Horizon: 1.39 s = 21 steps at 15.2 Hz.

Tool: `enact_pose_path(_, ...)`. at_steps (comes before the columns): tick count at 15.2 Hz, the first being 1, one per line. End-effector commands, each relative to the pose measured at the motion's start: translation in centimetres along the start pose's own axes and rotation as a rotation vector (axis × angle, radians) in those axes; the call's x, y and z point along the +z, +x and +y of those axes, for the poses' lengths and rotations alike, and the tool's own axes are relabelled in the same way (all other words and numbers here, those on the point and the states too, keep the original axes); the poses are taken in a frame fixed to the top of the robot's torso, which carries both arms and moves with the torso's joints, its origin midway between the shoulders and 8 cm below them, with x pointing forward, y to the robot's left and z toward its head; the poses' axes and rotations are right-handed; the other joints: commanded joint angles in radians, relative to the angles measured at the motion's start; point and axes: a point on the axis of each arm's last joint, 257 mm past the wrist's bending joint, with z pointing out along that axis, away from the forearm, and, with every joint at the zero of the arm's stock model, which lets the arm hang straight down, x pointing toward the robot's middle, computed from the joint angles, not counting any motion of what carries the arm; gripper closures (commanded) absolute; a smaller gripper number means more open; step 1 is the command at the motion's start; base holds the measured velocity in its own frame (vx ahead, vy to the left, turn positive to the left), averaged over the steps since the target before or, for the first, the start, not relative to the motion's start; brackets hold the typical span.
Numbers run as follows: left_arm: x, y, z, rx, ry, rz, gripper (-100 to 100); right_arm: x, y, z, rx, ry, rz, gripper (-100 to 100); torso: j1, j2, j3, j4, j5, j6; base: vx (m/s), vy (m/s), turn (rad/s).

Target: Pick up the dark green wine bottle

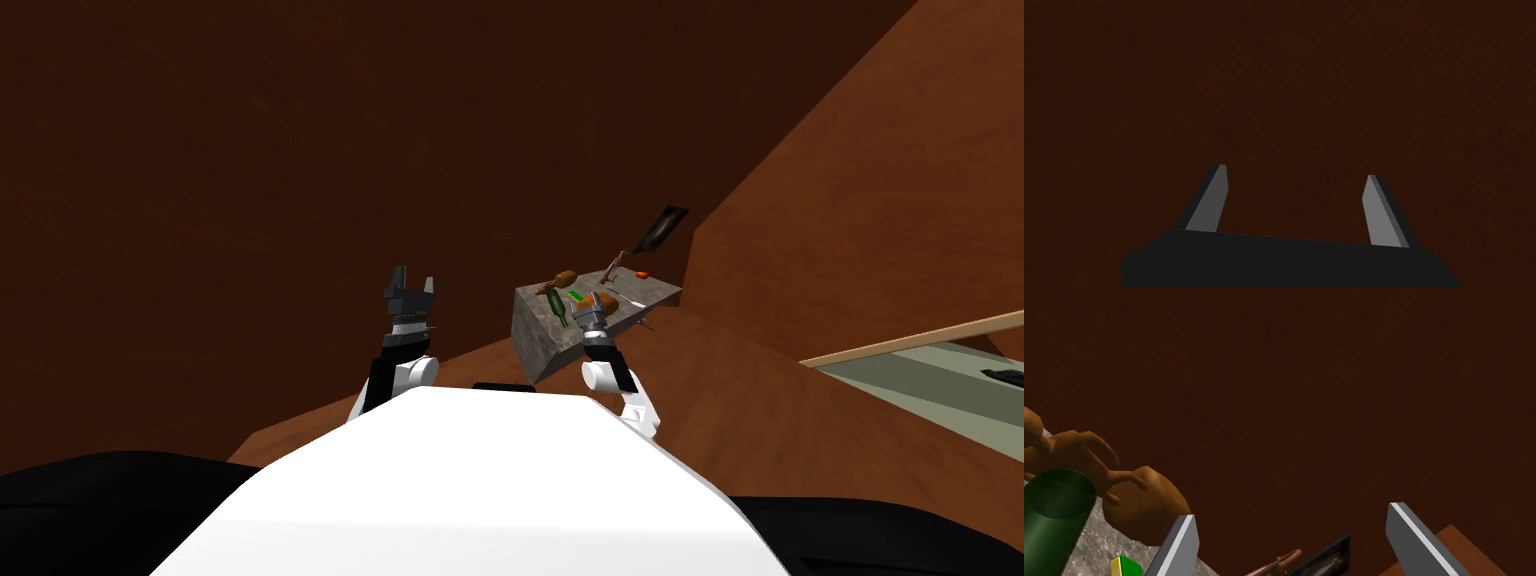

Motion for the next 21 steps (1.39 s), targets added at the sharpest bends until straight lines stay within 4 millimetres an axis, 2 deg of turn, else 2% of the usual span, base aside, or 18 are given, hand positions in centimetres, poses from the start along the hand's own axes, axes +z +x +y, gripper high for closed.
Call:
enact_pose_path(1, 0.0, 0.0, 0.0, 0.000, 0.000, 0.000, 0, 0.3, -0.9, -1.1, 0.041, 0.046, -0.020, -100, 0.000, 0.000, 0.000, 0.000, 0.000, 0.000, 0.030, 0.027, -0.017)
enact_pose_path(11, 0.0, 0.0, 0.0, 0.000, 0.000, 0.000, 0, 1.1, -5.0, -5.4, 0.236, 0.230, -0.122, -100, 0.000, 0.000, 0.000, 0.000, 0.000, 0.000, 0.025, 0.021, -0.012)
enact_pose_path(21, 0.0, 0.0, 0.0, 0.000, 0.000, 0.000, 0, 0.8, -8.2, -9.2, 0.393, 0.391, -0.241, -100, 0.000, 0.000, 0.000, 0.000, 0.000, 0.000, 0.031, 0.018, -0.013)
